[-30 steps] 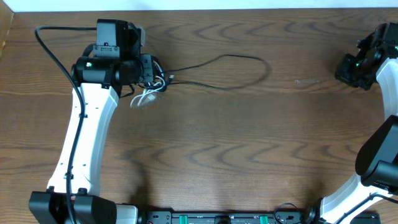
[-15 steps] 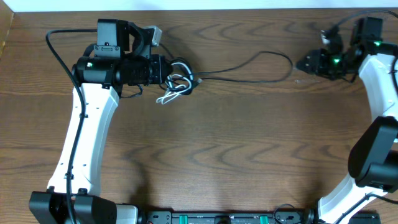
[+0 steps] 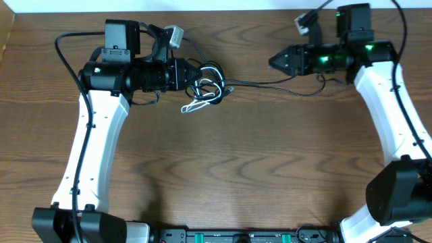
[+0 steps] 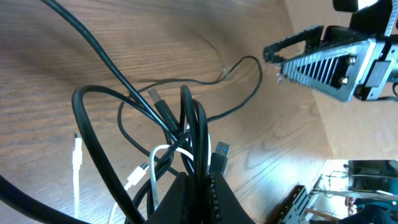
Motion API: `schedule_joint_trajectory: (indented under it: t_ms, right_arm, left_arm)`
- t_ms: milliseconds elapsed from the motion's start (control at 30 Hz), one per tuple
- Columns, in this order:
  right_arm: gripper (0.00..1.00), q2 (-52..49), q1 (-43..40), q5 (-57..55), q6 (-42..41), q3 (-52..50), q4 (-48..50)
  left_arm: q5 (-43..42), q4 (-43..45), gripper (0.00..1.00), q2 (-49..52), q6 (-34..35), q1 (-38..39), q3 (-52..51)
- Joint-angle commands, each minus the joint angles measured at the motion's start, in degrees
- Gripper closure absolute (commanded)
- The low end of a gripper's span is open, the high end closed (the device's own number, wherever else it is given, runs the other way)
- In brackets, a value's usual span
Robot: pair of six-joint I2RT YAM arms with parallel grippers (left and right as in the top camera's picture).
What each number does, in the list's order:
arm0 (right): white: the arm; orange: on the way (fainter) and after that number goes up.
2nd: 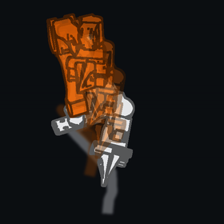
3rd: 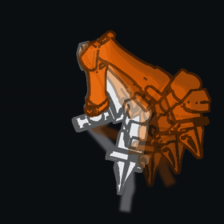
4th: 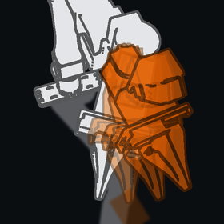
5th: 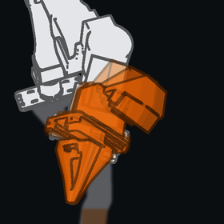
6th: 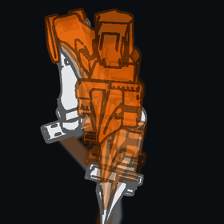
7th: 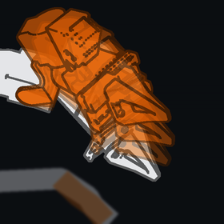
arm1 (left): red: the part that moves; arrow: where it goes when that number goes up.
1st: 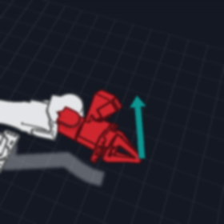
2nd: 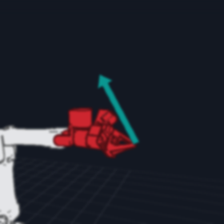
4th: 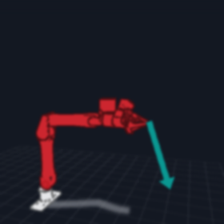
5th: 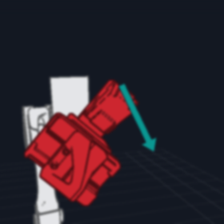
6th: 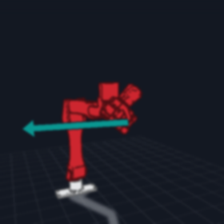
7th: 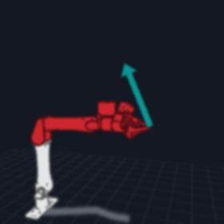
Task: Untangle cables
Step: 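Move the right gripper toward the bundle held by the left gripper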
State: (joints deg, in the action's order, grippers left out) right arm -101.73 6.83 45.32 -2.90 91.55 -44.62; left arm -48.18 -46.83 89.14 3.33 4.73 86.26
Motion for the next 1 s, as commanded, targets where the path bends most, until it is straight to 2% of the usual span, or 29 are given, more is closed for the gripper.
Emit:
schedule_joint_trajectory:
  t_ms: [0,133,500,767,967]
  right_arm:
    - [0.44,0.5,2.4,1.1,-2.4,0.6,0.7]
    - [0.45,0.5,4.5,-1.2,-5.6,0.7,1.4]
    - [0.51,0.5,7.8,-6.2,-12.3,0.7,2.2]
    - [0.53,0.5,9.3,-6.1,-14.5,0.7,2.7]
    - [0.52,0.5,10.9,-6.1,-14.5,0.7,5.1]
  left_arm:
    - [-2.4,0.5,0.93,-1.7,1.5,0.6,1.5]
    - [-2.3,1.2,0.93,-1.7,3.0,1.6,1.5]
    - [-1.6,4.7,0.93,-1.7,12.9,2.9,1.5]
    - [2.6,5.1,0.93,-1.7,25.1,2.9,1.5]
    - [2.6,6.6,0.93,-1.7,37.5,2.8,1.5]
